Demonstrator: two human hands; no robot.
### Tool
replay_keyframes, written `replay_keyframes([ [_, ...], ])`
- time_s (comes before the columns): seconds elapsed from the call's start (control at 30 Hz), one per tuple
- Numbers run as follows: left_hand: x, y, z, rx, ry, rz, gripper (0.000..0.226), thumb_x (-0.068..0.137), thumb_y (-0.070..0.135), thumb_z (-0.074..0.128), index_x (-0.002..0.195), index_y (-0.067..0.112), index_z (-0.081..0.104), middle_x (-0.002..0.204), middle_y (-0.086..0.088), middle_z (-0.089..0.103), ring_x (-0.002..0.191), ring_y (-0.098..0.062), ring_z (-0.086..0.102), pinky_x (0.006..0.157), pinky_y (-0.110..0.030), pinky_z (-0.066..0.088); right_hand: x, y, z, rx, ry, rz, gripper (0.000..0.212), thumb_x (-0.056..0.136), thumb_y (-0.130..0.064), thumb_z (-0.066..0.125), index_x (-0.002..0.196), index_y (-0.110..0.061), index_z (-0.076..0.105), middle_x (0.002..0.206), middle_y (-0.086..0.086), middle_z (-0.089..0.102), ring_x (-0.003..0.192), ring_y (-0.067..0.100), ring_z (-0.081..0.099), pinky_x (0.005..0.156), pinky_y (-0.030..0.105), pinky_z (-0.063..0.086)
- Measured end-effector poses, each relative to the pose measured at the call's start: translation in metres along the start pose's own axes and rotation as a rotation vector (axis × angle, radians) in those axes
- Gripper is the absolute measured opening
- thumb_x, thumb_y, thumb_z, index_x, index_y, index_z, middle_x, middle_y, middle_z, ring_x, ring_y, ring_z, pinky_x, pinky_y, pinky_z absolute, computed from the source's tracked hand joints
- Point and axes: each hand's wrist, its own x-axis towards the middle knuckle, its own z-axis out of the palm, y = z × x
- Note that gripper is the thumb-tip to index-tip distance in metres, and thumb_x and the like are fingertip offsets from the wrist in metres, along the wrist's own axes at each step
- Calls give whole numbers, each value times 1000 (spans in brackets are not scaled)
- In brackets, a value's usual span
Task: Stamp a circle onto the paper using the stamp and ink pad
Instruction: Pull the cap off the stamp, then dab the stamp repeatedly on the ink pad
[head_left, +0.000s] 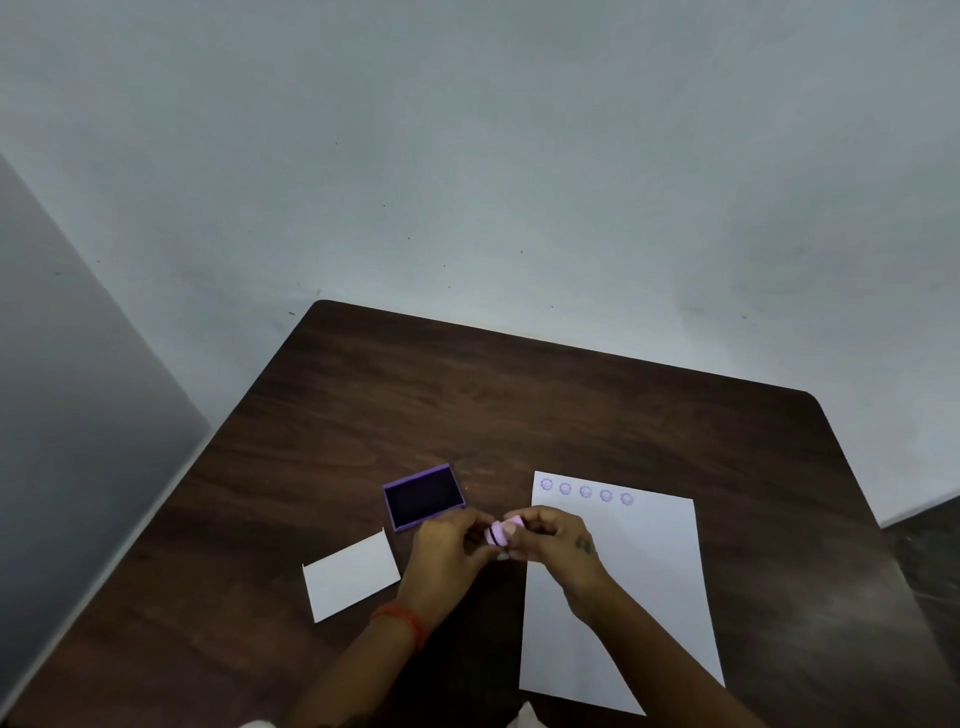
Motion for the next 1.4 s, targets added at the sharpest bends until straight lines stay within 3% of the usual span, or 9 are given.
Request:
replay_keyframes([
  [0.1, 0, -5, 1, -19, 2, -50, 17, 74, 24, 73, 90, 30, 68, 73, 32, 54, 84, 27, 49, 73, 11, 31, 1, -4, -6, 232, -24, 140, 24, 85, -14, 63, 106, -2, 64, 109, 17, 67, 96, 28, 67, 88, 35, 55],
  [0.27, -3, -9, 7, -59, -42, -93, 16, 80, 23, 69, 93, 32, 65, 87, 19, 66, 85, 14, 59, 73, 2, 42, -3, -4, -19, 742, -79, 285, 15, 88, 0, 55, 90, -2, 70, 87, 13, 74, 80, 22, 69, 61, 24, 60],
  [0.4, -6, -15, 15, -20, -77, -129, 19, 82, 24, 66, 101, 26, 65, 101, 12, 68, 83, 12, 55, 69, 3, 39, -5, -1, -23, 898, -140, 349, 20, 87, 2, 55, 81, -1, 73, 74, 14, 75, 59, 16, 70, 52, 22, 59],
  [0.5, -7, -19, 17, 22, -73, -109, 20, 81, 22, 67, 100, 23, 65, 104, 7, 69, 91, 3, 56, 75, 0, 36, -5, 0, -24, 965, -181, 334, 25, 87, 2, 52, 77, 0, 75, 76, 16, 76, 61, 18, 71, 52, 23, 59],
  [0.63, -7, -23, 19, 53, -88, -103, 22, 77, 24, 71, 98, 24, 64, 106, 5, 66, 94, -3, 55, 86, -15, 43, -6, -3, -23, 988, -219, 313, 23, 84, 2, 53, 79, 1, 75, 77, 17, 75, 61, 19, 70, 53, 24, 59],
  [0.8, -9, -27, 16, 49, -78, -114, 36, 75, 36, 71, 108, 28, 60, 113, 9, 60, 93, -2, 53, 75, -6, 37, -8, -9, -19, 1000, -245, 290, 20, 79, 2, 55, 81, 1, 75, 80, 17, 76, 64, 20, 72, 54, 25, 60],
  [1.13, 3, -43, -49, 287, 316, -45, 58, 69, 30, 77, 121, 25, 54, 131, 0, 54, 120, -22, 46, 98, -34, 36, 4, -15, -5, 973, -287, 271, 21, 66, 1, 65, 84, -4, 75, 87, 14, 76, 75, 20, 73, 59, 26, 61],
  [1.27, 13, -61, -64, 317, 119, -155, 89, 70, 41, 74, 142, 23, 25, 155, 1, 21, 144, -19, 11, 117, -43, 8, 12, -17, 7, 911, -309, 290, 21, 68, 0, 64, 84, -4, 76, 88, 13, 77, 77, 19, 74, 61, 24, 61],
  [1.4, 17, -71, -64, 281, -38, -190, 98, 70, 43, 73, 144, 19, 14, 157, 0, 15, 145, -20, 4, 119, -41, 0, 24, -27, 28, 598, -236, 224, 21, 83, 2, 59, 93, -9, 73, 93, 9, 76, 87, 17, 71, 67, 22, 59],
])
